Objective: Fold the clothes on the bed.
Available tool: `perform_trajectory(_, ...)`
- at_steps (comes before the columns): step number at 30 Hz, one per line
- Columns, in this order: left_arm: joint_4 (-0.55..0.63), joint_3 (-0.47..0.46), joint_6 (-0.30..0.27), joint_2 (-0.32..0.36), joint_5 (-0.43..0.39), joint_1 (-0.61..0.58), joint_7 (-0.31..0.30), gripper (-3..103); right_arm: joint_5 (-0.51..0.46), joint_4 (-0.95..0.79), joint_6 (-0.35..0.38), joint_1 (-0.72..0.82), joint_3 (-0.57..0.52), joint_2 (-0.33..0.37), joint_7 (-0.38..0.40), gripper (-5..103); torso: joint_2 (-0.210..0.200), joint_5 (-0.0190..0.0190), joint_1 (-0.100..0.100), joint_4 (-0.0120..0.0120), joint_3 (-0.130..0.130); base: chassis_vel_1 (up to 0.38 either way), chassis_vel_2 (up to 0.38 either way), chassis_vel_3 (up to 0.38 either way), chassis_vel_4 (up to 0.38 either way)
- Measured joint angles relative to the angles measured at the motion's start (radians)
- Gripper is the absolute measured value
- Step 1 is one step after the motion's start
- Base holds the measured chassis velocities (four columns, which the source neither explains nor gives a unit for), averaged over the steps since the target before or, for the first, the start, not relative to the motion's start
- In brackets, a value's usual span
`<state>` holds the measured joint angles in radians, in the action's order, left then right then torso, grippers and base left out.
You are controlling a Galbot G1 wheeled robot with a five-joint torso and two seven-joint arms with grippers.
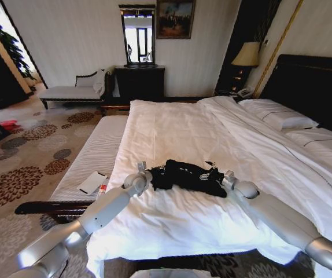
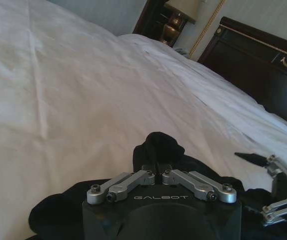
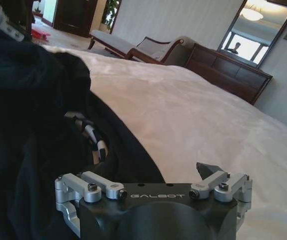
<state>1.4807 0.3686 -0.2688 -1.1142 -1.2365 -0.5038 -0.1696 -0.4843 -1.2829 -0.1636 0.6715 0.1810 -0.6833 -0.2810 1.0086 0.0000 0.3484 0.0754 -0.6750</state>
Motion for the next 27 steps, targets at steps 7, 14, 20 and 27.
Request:
perform_trajectory(7,0.011,0.002,-0.001,0.008,-0.003,-0.005,-0.004,1,0.033,0.058,-0.016,0.003,0.002,-0.008,-0.012,100,0.0,-0.0001,0.0,0.0,0.0,0.0,0.0,0.0,0.0)
perform_trajectory(14,0.026,0.002,-0.001,0.02,-0.009,-0.013,-0.014,1,0.054,0.106,-0.028,-0.023,0.004,-0.043,-0.015,100,0.0,-0.0001,0.0,-0.0001,0.0,0.0,0.0,0.0,0.0)
perform_trajectory(20,0.049,0.003,-0.002,0.037,-0.013,-0.025,-0.021,1,0.085,0.155,-0.04,-0.046,0.027,-0.069,-0.025,102,0.0,0.0,0.0,-0.0001,0.0,0.0,0.0,0.0,0.0)
perform_trajectory(27,0.064,0.0,-0.003,0.049,-0.016,-0.038,-0.022,1,0.095,0.175,-0.045,-0.065,0.041,-0.085,-0.024,83,0.0,0.0,0.0,-0.0002,0.0,0.0,0.0,0.0,0.0)
